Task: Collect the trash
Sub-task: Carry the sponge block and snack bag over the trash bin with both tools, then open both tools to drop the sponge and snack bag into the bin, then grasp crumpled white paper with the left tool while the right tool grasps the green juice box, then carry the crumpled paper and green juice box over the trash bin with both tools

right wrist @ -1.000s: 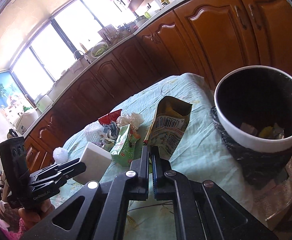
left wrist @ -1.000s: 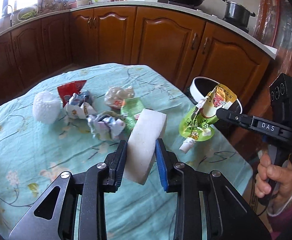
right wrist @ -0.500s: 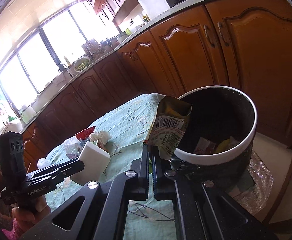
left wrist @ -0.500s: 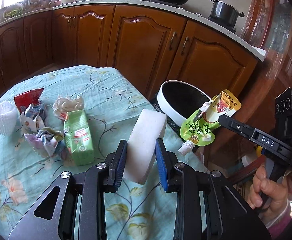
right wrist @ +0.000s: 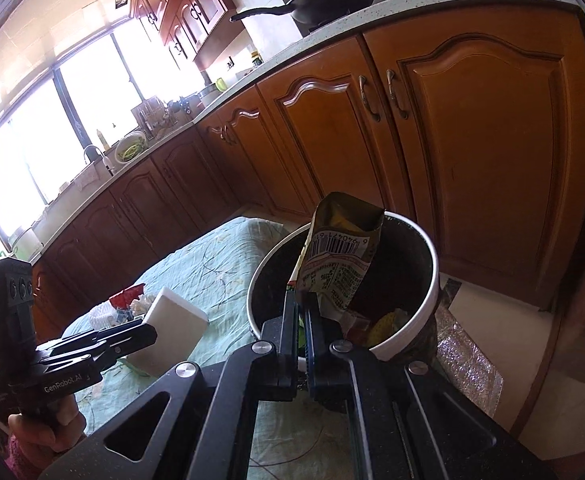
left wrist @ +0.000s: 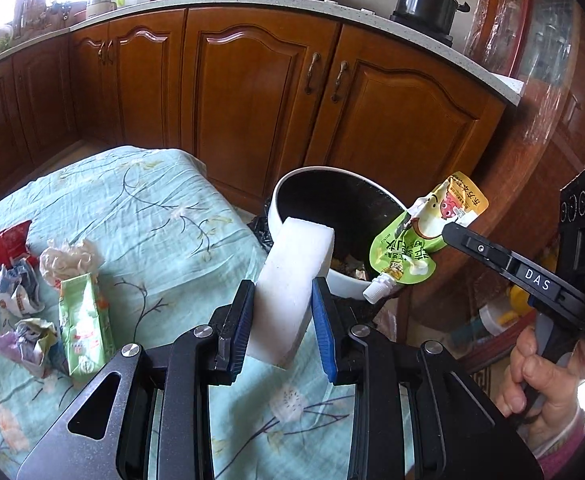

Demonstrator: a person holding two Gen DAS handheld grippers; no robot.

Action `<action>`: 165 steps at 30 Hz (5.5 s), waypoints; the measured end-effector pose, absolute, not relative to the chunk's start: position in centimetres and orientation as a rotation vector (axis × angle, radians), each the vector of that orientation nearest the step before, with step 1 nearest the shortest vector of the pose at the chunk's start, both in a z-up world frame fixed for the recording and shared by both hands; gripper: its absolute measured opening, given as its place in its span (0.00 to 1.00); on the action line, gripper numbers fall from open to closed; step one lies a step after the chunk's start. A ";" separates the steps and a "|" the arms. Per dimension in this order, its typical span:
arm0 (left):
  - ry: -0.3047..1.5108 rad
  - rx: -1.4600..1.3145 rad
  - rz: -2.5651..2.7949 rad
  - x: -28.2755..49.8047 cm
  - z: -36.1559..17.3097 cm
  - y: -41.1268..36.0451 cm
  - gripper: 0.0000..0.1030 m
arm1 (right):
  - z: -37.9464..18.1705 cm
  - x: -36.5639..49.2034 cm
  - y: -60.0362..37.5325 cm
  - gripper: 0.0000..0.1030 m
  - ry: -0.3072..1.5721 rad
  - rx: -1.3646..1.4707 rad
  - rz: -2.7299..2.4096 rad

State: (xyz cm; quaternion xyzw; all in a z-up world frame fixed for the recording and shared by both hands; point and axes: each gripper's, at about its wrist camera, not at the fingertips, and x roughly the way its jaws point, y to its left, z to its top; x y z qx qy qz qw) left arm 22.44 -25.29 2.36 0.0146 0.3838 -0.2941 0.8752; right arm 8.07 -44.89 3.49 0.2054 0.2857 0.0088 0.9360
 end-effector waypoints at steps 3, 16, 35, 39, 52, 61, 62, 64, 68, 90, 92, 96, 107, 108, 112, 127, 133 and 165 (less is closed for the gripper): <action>0.799 0.044 -0.621 23.2 2.7 -26.5 0.27 | 3.8 8.6 -45.5 0.02 0.580 0.394 -0.005; 0.797 0.119 -0.635 26.1 3.4 -32.5 0.28 | 3.3 10.4 -47.1 0.02 0.618 0.321 -0.066; 0.875 0.172 -0.640 29.2 0.6 -36.6 0.30 | 1.3 13.7 -47.4 0.03 0.764 0.253 -0.045; 0.887 0.166 -0.635 29.5 0.1 -36.8 0.32 | 1.1 14.4 -47.5 0.03 0.777 0.250 -0.045; 0.894 0.061 -0.615 28.6 0.3 -34.0 0.58 | 1.1 12.8 -48.0 0.54 0.719 0.319 -0.056; 0.826 -0.054 -0.515 23.6 0.5 -26.0 0.65 | 0.9 9.9 -45.5 0.84 0.636 0.441 -0.005; 0.827 -0.069 -0.504 23.2 0.5 -25.0 0.65 | 0.9 9.8 -45.0 0.85 0.634 0.451 0.005; 0.820 -0.097 -0.468 22.3 0.5 -22.7 0.65 | 0.8 9.5 -44.0 0.85 0.642 0.458 0.027; 0.778 -0.122 -0.385 20.7 0.9 -18.9 0.65 | 1.1 9.2 -41.8 0.85 0.651 0.457 0.080; 0.797 -0.279 -0.193 18.2 -0.7 -5.5 0.66 | 0.1 10.8 -31.4 0.85 0.748 0.435 0.297; 0.799 -0.298 -0.194 18.4 -0.8 -4.9 0.66 | -0.1 11.2 -30.7 0.85 0.757 0.437 0.316; 0.811 -0.342 -0.211 19.3 -0.8 -4.2 0.66 | -0.4 12.3 -29.4 0.85 0.780 0.445 0.348; 0.878 -0.383 -0.266 25.2 -2.8 -4.5 0.43 | -0.7 14.8 -27.8 0.85 0.793 0.454 0.373; 0.884 -0.390 -0.279 25.5 -2.9 -4.5 0.27 | -0.7 15.1 -27.7 0.84 0.793 0.455 0.373; 0.872 -0.360 -0.281 25.3 -2.6 -4.3 0.12 | -0.9 16.2 -26.8 0.75 0.804 0.455 0.390; 0.850 -0.351 -0.211 21.3 -1.6 -1.0 0.11 | -3.9 20.8 -19.9 0.47 0.897 0.287 0.423; 0.845 -0.330 -0.252 21.1 -0.9 -2.6 0.11 | -2.5 18.8 -22.8 0.44 0.841 0.301 0.397; 0.827 -0.131 -0.601 23.0 3.3 -23.0 0.11 | 1.7 11.0 -43.9 0.38 0.667 0.413 0.052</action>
